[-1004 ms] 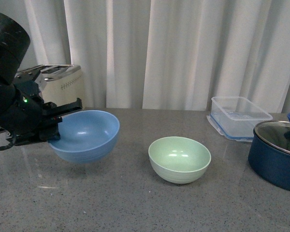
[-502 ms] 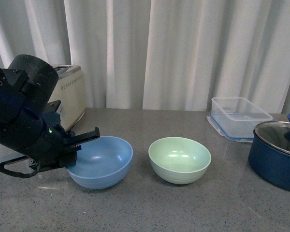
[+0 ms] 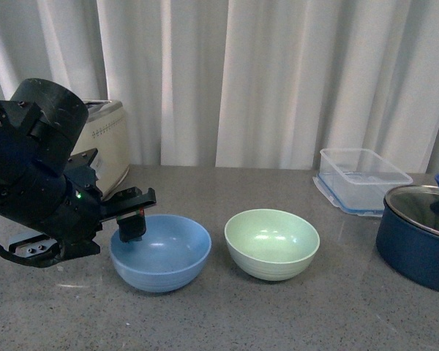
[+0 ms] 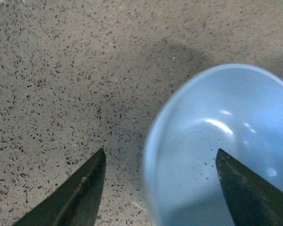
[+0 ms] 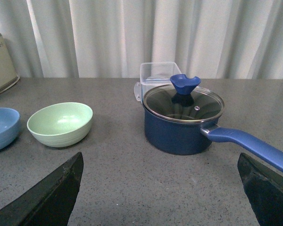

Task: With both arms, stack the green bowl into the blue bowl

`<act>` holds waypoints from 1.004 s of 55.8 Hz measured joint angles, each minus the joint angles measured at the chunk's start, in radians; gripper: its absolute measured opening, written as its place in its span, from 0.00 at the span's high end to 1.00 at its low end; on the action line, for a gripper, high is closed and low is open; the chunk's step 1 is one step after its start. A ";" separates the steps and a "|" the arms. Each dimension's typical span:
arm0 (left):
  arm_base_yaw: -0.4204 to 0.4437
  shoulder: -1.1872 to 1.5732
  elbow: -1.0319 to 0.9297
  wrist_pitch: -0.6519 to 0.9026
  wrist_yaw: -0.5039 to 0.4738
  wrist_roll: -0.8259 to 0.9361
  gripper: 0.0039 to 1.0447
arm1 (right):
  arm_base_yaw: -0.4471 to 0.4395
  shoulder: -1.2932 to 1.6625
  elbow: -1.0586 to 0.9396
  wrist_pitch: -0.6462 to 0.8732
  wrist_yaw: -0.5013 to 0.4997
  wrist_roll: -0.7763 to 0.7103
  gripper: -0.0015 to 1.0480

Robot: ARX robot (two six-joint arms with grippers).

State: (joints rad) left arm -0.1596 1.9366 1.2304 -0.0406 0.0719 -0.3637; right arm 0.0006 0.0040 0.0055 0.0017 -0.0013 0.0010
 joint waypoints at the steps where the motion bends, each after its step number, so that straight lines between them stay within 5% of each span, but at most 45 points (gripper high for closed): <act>1: 0.000 -0.008 -0.005 0.005 0.007 0.002 0.26 | 0.000 0.000 0.000 0.000 0.000 0.000 0.10; 9: -0.015 -0.174 -0.126 0.161 0.043 0.053 0.05 | 0.000 0.000 0.000 0.000 0.000 0.000 0.10; 17: -0.056 -0.404 -0.310 0.433 -0.026 0.155 0.08 | 0.000 0.000 0.000 0.000 0.000 0.000 0.10; 23: -0.058 -0.539 -0.504 0.755 -0.253 0.296 0.30 | 0.000 0.000 0.000 0.000 0.000 0.000 0.10; 30: 0.000 -0.625 -0.740 0.838 -0.230 0.341 0.61 | 0.000 0.000 0.000 0.000 0.000 0.000 0.10; 41: 0.040 -0.763 -0.893 0.874 -0.188 0.352 0.96 | 0.000 0.000 0.000 0.000 0.000 0.000 0.10; 56: 0.090 -0.940 -1.052 0.853 -0.138 0.356 0.97 | 0.000 0.000 0.000 0.000 0.000 0.000 0.10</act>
State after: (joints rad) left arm -0.0692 0.9966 0.1783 0.8120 -0.0666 -0.0082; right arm 0.0006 0.0040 0.0055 0.0017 -0.0013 0.0013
